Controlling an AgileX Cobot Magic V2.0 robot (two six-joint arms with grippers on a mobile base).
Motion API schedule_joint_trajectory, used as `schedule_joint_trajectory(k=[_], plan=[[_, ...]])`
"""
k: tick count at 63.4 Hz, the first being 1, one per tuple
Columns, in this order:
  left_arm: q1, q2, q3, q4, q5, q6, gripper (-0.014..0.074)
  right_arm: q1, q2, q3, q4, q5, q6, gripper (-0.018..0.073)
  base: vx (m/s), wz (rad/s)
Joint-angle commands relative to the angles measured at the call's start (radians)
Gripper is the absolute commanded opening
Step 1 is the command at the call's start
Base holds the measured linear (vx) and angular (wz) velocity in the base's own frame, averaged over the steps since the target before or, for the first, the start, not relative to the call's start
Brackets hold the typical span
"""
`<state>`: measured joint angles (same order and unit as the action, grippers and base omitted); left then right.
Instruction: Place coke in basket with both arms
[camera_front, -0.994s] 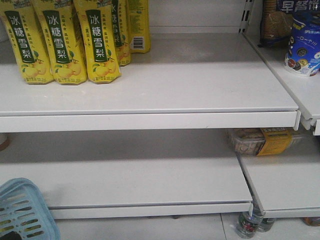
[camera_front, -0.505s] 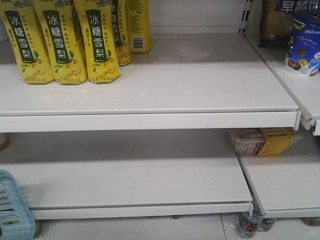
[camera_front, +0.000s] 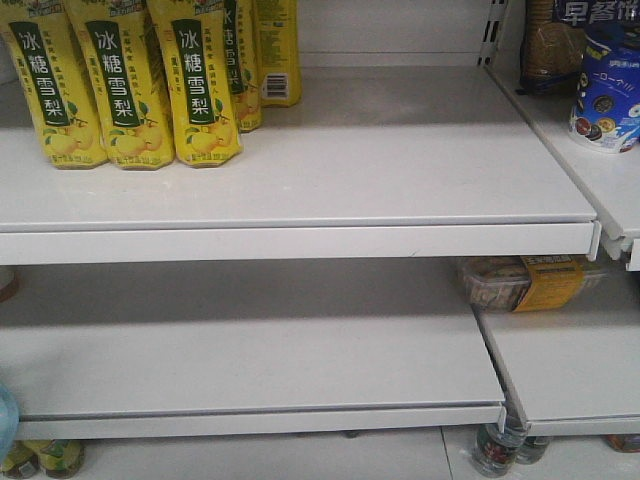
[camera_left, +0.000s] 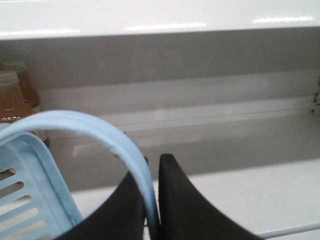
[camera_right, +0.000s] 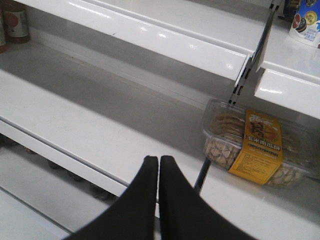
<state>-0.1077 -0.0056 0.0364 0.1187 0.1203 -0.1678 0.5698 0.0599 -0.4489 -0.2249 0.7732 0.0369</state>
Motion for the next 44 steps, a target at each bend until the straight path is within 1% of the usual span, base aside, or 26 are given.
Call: schedule_joint_trajectory(k=[1,7,44], plan=[[0.004,-0.023,0.004,0.046,-0.152,0.042,-0.0006,-0.001,0.015,-0.023,-0.017,-0.075,-0.004,-0.0005,0.00,0.00],[0.004,-0.023,0.004,0.036,-0.154,0.042,-0.0006,-0.001,0.015,-0.023,-0.017,-0.075,-0.004,-0.0005,0.00,0.00],[0.004,-0.023,0.003,0.037,-0.155,0.042,-0.0006,-0.001,0.015,-0.023,-0.017,-0.075,-0.004,-0.0005,0.00,0.00]])
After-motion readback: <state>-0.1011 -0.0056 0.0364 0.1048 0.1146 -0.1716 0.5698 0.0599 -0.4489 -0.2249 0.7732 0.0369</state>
